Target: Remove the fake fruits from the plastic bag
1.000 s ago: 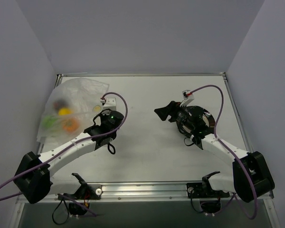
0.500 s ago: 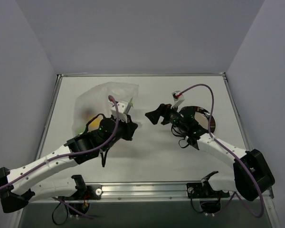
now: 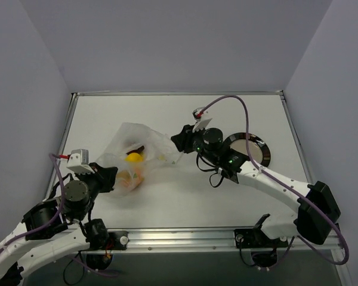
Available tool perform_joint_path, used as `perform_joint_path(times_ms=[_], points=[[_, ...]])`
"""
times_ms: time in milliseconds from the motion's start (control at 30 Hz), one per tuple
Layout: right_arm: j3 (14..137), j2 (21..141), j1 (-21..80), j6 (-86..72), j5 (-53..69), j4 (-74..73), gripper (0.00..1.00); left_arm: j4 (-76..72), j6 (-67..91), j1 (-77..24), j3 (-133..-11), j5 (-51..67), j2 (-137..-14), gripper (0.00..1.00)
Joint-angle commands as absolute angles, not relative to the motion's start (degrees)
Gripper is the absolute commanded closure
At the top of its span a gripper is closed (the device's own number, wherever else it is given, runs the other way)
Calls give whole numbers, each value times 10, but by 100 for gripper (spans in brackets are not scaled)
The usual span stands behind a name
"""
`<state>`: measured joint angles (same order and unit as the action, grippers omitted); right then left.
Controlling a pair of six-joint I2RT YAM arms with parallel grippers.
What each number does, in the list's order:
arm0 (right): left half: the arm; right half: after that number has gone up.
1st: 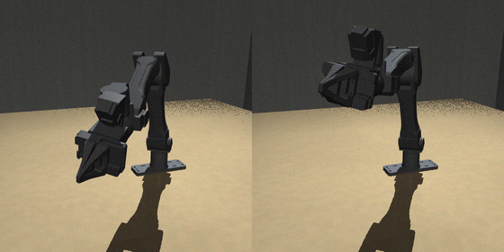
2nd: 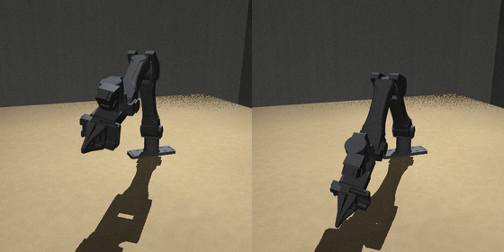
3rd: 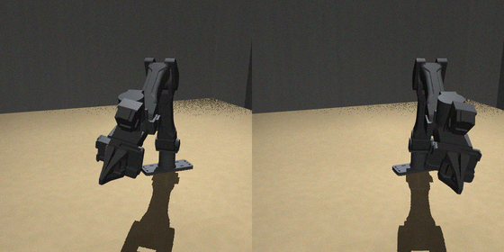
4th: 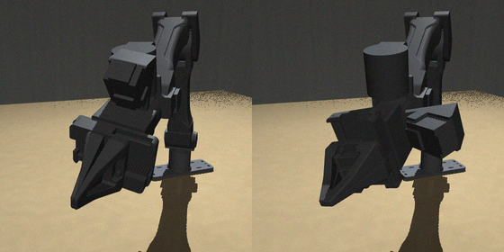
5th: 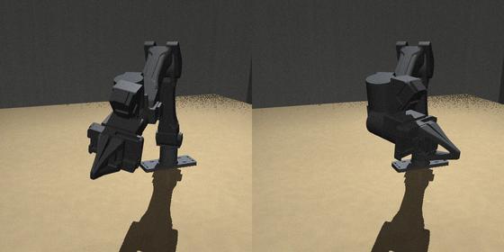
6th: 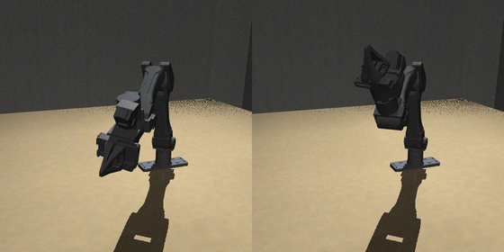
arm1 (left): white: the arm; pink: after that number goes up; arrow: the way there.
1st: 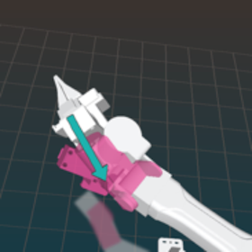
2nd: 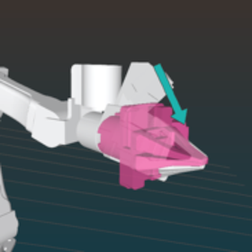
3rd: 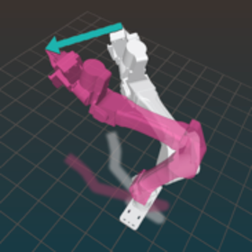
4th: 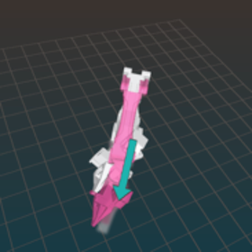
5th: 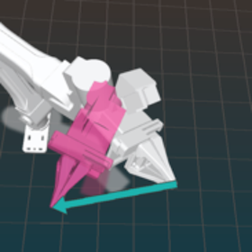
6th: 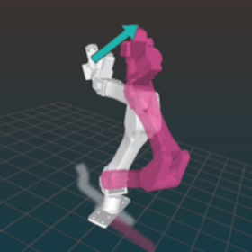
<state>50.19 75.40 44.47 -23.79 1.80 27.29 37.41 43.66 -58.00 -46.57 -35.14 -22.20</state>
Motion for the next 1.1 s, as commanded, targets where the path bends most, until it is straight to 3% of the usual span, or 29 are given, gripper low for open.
perform_joint_path(times_ms=[0,167,433,767,867,1067], points=[[546,773,500,-207,-46,233,71,442,477,-578,-474,-435,-219,98],[574,756,607,-175,-136,199,72,411,454,-578,-460,-387,-235,98],[614,759,692,-149,-200,178,77,392,441,-579,-448,-376,-228,98],[657,830,698,-133,-173,202,86,409,424,-579,-454,-378,-223,98],[675,915,656,-135,-153,204,92,410,425,-579,-453,-377,-220,98],[723,1005,602,-134,-92,243,93,422,430,-578,-439,-373,-204,98]])
